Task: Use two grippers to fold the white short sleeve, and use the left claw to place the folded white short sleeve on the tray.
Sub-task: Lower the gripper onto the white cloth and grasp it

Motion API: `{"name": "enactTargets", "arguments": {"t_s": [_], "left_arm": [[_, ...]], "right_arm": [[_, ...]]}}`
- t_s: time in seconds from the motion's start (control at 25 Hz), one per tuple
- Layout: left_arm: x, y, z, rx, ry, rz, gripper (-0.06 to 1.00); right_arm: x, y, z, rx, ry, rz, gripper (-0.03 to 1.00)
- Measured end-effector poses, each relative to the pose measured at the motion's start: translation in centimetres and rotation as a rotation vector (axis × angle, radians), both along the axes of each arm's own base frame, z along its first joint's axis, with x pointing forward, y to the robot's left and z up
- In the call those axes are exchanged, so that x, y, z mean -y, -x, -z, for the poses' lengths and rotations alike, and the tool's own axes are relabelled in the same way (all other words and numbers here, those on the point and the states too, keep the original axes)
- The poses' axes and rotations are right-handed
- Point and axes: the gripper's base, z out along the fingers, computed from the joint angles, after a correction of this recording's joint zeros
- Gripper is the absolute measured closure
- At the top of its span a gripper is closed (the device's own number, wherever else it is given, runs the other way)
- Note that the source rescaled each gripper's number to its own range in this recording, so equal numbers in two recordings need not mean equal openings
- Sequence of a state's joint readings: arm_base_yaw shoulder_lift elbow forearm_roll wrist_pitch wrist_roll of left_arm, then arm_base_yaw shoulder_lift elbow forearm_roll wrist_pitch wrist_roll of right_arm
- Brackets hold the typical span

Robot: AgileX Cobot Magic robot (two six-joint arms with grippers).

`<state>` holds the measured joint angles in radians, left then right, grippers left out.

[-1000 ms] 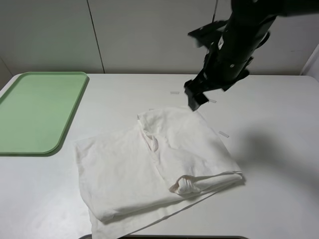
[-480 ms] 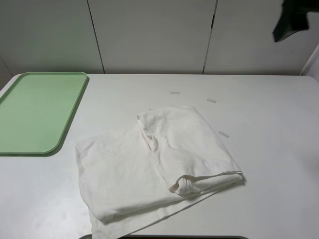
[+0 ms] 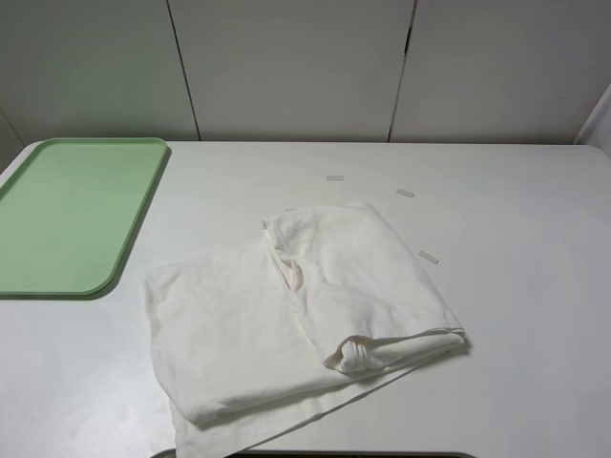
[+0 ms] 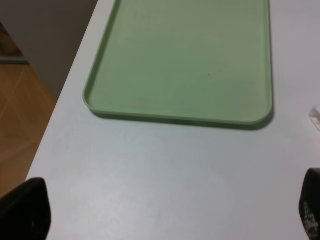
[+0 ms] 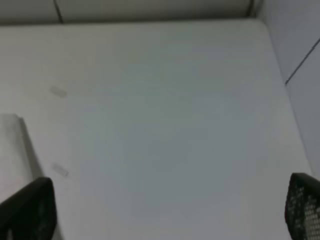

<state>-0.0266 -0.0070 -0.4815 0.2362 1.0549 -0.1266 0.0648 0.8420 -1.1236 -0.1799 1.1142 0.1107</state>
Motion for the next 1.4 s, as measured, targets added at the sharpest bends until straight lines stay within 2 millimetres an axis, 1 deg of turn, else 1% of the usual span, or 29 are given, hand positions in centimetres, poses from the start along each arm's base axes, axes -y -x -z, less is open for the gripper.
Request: {"name": "enactTargets", "arguments": {"t_s": [0.04, 0.08, 0.12, 0.16, 0.2, 0.28, 0.32, 0.36, 0.4, 0.48, 0.6, 0.64, 0.76, 0.88, 0.96, 1.0, 1.16, 1.4], "left_arm": [[0.0, 0.0, 0.0, 0.0, 0.0, 0.0, -0.06], [0.0, 0.0, 0.0, 0.0, 0.0, 0.0, -0.06], [0.0, 0.0, 0.0, 0.0, 0.0, 0.0, -0.06], [0.0, 0.0, 0.0, 0.0, 0.0, 0.0, -0.06], [0.0, 0.0, 0.0, 0.0, 0.0, 0.0, -0.06], [0.0, 0.0, 0.0, 0.0, 0.0, 0.0, -0.06], [0.0, 0.0, 0.0, 0.0, 0.0, 0.0, -0.06], [0.0, 0.0, 0.0, 0.0, 0.0, 0.0, -0.06], [0.0, 0.0, 0.0, 0.0, 0.0, 0.0, -0.06], [0.0, 0.0, 0.0, 0.0, 0.0, 0.0, -0.06], [0.0, 0.0, 0.0, 0.0, 0.0, 0.0, -0.06], [0.0, 0.0, 0.0, 0.0, 0.0, 0.0, -0.06], [0.0, 0.0, 0.0, 0.0, 0.0, 0.0, -0.06], [0.0, 0.0, 0.0, 0.0, 0.0, 0.0, -0.06], [0.0, 0.0, 0.0, 0.0, 0.0, 0.0, -0.06], [0.0, 0.0, 0.0, 0.0, 0.0, 0.0, -0.06], [0.0, 0.0, 0.0, 0.0, 0.0, 0.0, -0.06], [0.0, 0.0, 0.0, 0.0, 0.0, 0.0, -0.06]], "right_arm": [[0.1, 1.2, 0.1, 0.033, 0.004, -0.008, -0.03], [0.1, 1.9, 0.1, 0.053, 0.005, -0.012, -0.03], [0.1, 2.3, 0.3, 0.061, 0.011, -0.016, -0.03], [0.1, 2.3, 0.3, 0.061, 0.011, -0.016, -0.03], [0.2, 3.4, 0.4, 0.09, 0.017, -0.026, -0.03], [0.3, 6.7, 1.2, 0.166, 0.039, -0.052, -0.03], [0.4, 8.7, 1.6, 0.216, 0.05, -0.063, -0.03], [0.4, 8.7, 1.6, 0.216, 0.05, -0.063, -0.03], [0.4, 9.7, 2.0, 0.237, 0.053, -0.074, -0.03], [0.4, 13.3, 2.8, 0.333, 0.036, -0.09, -0.03], [0.5, 15.0, 3.8, 0.34, 0.007, -0.078, -0.03], [0.5, 15.0, 3.8, 0.34, 0.007, -0.078, -0.03], [0.5, 15.4, 5.4, 0.276, -0.065, -0.038, -0.03], [0.3, 14.9, 6.6, 0.231, -0.114, -0.018, -0.03], [0.1, 14.2, 7.9, 0.18, -0.129, -0.022, -0.03], [0.1, 14.0, 8.2, 0.169, -0.133, -0.023, -0.03], [-0.1, 13.5, 8.7, 0.178, -0.15, -0.032, -0.03], [-0.2, 13.0, 8.0, 0.275, -0.157, -0.045, -0.03]]}}
